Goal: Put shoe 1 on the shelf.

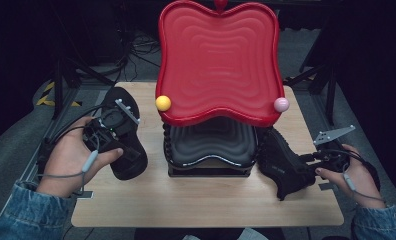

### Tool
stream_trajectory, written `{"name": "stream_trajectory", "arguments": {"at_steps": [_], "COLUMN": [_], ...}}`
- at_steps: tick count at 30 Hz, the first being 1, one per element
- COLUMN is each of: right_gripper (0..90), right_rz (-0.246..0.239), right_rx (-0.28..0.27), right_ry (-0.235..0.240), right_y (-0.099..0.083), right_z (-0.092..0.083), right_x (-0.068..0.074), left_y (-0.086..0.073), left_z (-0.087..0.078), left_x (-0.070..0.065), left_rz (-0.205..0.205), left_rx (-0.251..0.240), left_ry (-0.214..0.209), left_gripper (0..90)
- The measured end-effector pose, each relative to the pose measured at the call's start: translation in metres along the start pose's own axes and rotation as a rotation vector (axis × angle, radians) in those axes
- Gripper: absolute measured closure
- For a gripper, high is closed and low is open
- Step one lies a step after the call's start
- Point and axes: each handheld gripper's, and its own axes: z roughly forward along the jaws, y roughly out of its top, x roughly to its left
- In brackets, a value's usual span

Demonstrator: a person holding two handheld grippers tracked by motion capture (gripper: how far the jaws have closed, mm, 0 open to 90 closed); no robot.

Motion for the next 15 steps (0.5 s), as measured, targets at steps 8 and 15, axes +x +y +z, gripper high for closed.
{"name": "stream_trajectory", "arguments": {"at_steps": [8,15], "right_gripper": [47.9,47.9], "right_rz": [-0.018,-0.021], "right_rx": [0.005,0.01], "right_ry": [0.002,-0.006], "right_y": [-0.002,-0.004], "right_z": [-0.002,-0.005], "right_x": [0.009,0.011], "left_y": [0.009,0.019], "left_z": [-0.021,-0.046], "left_x": [-0.01,-0.019], "left_rz": [0.028,0.06], "left_rx": [0.043,0.031], "left_ry": [-0.007,0.013], "left_gripper": [87.5,87.7]}}
